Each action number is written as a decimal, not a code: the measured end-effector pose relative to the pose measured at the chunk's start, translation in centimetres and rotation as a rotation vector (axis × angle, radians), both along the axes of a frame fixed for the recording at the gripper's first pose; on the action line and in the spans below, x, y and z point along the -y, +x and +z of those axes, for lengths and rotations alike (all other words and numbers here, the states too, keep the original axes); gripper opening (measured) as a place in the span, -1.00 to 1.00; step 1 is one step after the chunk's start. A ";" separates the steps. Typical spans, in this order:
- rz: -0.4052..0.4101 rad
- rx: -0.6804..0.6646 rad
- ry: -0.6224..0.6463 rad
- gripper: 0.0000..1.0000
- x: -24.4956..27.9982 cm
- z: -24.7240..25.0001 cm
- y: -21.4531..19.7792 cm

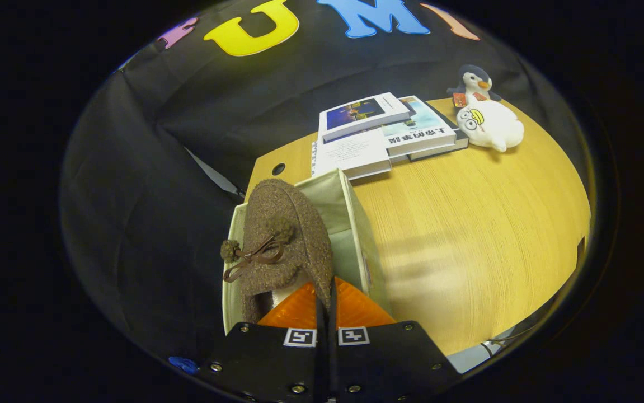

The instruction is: Open the storage box then place both shoes into the box .Put the left shoe in first, then the right shoe, with the right side of both shoes facing outward in a uniform manner.

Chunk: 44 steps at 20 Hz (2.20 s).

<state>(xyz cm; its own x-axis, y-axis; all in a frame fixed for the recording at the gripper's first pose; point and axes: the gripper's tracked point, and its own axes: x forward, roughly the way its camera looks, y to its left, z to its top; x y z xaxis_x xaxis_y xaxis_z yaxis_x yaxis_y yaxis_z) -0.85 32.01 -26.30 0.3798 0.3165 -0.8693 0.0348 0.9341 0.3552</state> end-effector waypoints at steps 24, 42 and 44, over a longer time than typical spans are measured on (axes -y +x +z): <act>0.123 0.502 -0.087 0.96 6.4 13.6 2.9; -0.017 0.802 -0.203 0.95 23.6 21.9 2.1; -0.034 0.812 -0.198 0.95 24.4 22.0 1.9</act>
